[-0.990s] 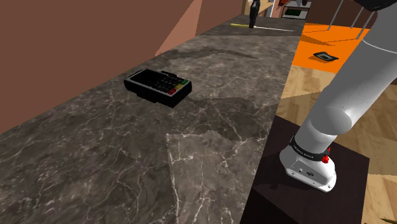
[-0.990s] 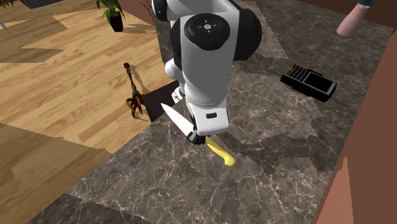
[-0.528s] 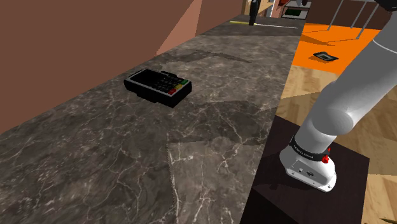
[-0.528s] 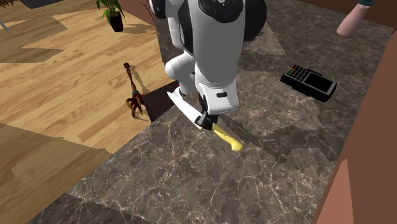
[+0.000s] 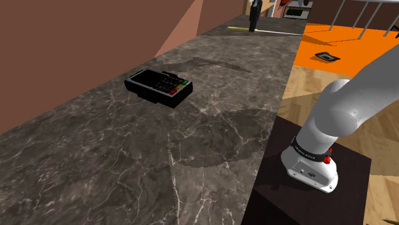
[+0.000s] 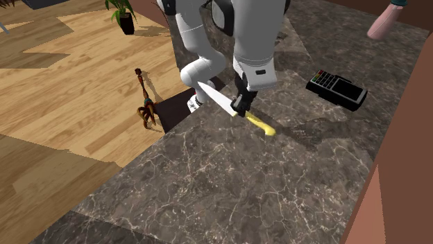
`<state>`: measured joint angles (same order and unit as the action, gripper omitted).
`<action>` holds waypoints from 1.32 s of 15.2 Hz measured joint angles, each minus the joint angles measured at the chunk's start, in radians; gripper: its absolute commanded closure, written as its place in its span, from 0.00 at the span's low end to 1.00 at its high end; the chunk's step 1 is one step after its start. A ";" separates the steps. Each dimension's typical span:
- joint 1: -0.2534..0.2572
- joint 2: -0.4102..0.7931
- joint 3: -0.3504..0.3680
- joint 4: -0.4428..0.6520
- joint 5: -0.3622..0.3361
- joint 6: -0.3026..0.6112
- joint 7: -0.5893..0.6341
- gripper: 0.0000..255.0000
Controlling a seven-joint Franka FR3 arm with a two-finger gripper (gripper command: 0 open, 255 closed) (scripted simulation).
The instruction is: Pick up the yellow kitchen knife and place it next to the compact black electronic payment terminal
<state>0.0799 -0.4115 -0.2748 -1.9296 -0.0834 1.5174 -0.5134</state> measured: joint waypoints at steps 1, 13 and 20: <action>0.005 -0.026 0.019 -0.032 0.002 0.005 0.025 1.00; 0.069 -0.245 0.253 -0.208 0.097 -0.043 0.309 1.00; 0.115 -0.311 0.396 -0.242 0.192 -0.065 0.475 1.00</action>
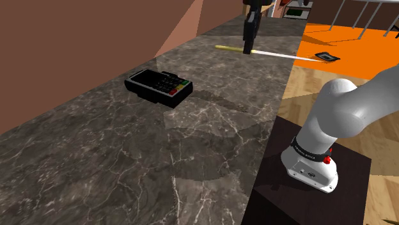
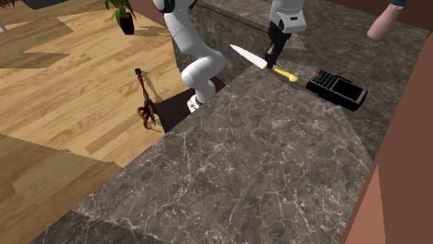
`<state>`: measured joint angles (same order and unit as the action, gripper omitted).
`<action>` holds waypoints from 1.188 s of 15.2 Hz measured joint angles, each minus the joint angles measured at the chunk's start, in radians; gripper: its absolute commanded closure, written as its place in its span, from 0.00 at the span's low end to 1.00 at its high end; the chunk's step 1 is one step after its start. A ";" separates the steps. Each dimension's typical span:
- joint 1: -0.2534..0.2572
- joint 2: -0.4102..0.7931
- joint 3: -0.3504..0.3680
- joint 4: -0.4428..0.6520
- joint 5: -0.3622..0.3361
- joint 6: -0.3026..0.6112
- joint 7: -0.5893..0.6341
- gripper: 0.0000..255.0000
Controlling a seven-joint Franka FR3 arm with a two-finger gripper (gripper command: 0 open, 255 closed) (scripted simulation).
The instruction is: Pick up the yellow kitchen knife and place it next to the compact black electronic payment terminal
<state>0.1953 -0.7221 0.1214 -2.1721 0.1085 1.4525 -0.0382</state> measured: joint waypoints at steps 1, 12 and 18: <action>0.005 0.000 0.017 0.004 0.012 -0.003 0.020 1.00; 0.063 0.029 0.257 0.064 0.159 0.007 0.288 1.00; 0.077 0.038 0.334 0.049 0.201 0.049 0.361 1.00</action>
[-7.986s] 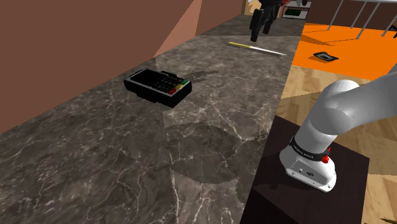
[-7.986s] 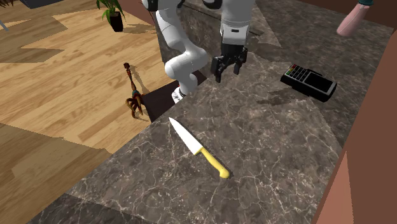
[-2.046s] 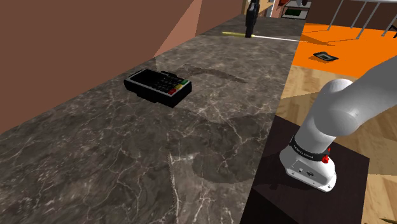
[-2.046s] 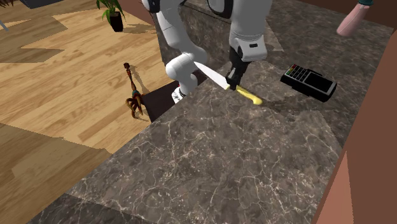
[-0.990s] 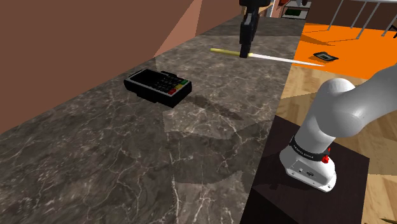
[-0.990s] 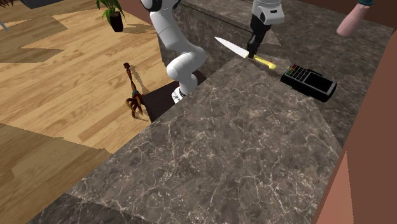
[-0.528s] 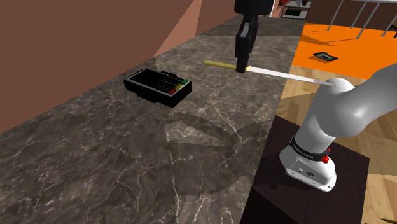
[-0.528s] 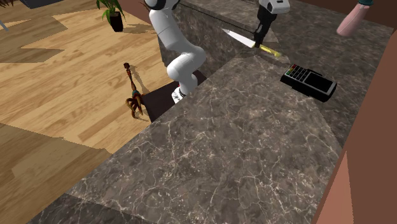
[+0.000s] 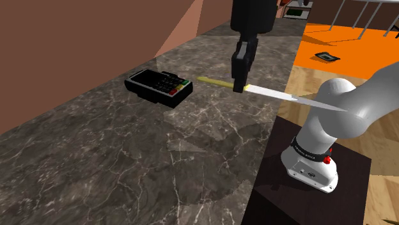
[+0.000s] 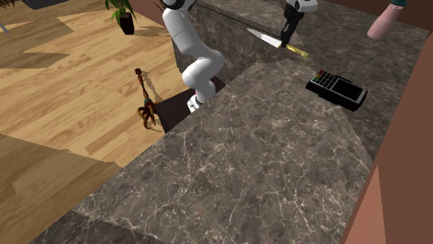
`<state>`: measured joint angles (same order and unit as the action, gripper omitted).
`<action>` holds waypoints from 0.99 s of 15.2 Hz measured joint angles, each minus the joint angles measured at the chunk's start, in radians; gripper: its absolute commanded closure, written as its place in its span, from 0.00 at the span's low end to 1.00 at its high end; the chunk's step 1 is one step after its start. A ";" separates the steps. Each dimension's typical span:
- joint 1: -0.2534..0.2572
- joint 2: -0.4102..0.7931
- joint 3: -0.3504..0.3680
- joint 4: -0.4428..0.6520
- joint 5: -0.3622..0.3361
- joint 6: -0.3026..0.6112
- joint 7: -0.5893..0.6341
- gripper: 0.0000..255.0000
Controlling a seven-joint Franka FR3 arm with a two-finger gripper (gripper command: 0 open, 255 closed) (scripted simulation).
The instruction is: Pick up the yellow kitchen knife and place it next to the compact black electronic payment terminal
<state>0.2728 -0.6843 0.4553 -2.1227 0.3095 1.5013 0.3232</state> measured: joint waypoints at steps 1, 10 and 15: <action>0.002 -0.006 0.002 -0.019 0.003 0.013 -0.002 1.00; 0.014 -0.033 0.025 -0.152 0.027 0.120 -0.014 1.00; 0.022 -0.047 0.039 -0.226 0.042 0.180 -0.021 1.00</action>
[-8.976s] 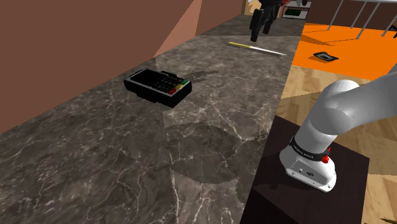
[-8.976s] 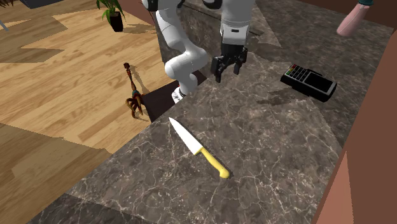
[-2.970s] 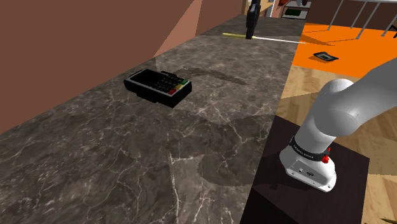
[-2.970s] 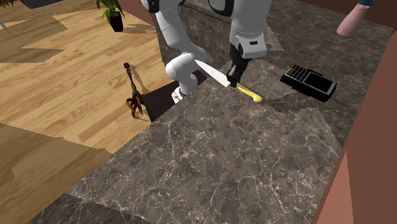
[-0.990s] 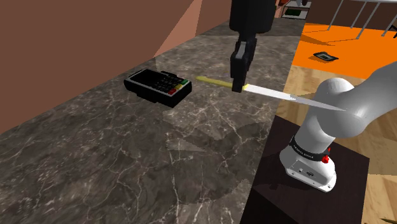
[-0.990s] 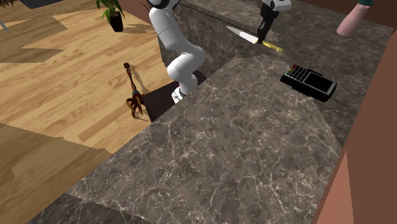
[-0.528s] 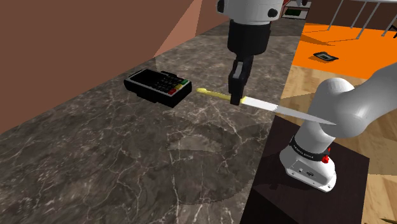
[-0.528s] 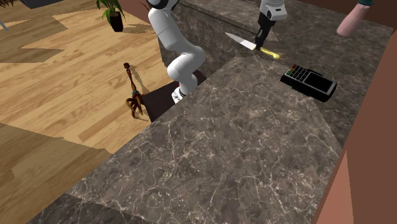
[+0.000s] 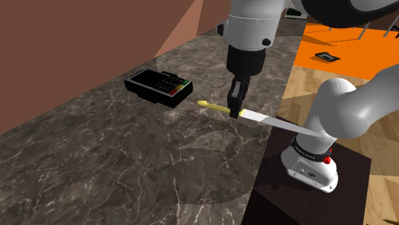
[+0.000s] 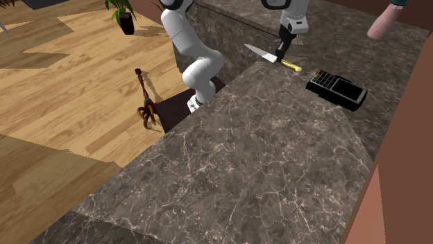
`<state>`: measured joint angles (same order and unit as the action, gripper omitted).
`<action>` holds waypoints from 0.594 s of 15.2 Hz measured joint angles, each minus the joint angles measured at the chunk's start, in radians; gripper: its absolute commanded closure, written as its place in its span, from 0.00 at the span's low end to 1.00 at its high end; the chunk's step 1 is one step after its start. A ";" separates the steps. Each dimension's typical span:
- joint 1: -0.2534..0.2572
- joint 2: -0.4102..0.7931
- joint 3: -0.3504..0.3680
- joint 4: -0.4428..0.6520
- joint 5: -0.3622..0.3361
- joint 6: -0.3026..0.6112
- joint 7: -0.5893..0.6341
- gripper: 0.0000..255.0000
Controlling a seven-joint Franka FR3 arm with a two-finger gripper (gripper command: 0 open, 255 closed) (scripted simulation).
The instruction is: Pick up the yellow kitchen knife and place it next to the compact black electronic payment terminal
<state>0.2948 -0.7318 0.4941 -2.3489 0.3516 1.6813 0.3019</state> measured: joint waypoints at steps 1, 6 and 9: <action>0.002 -0.003 0.003 -0.018 0.004 0.015 -0.002 1.00; 0.002 -0.001 0.008 -0.030 0.007 0.030 -0.003 1.00; 0.002 -0.001 0.008 -0.030 0.007 0.030 -0.003 0.00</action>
<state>0.2970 -0.7326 0.5025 -2.3792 0.3584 1.7114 0.2992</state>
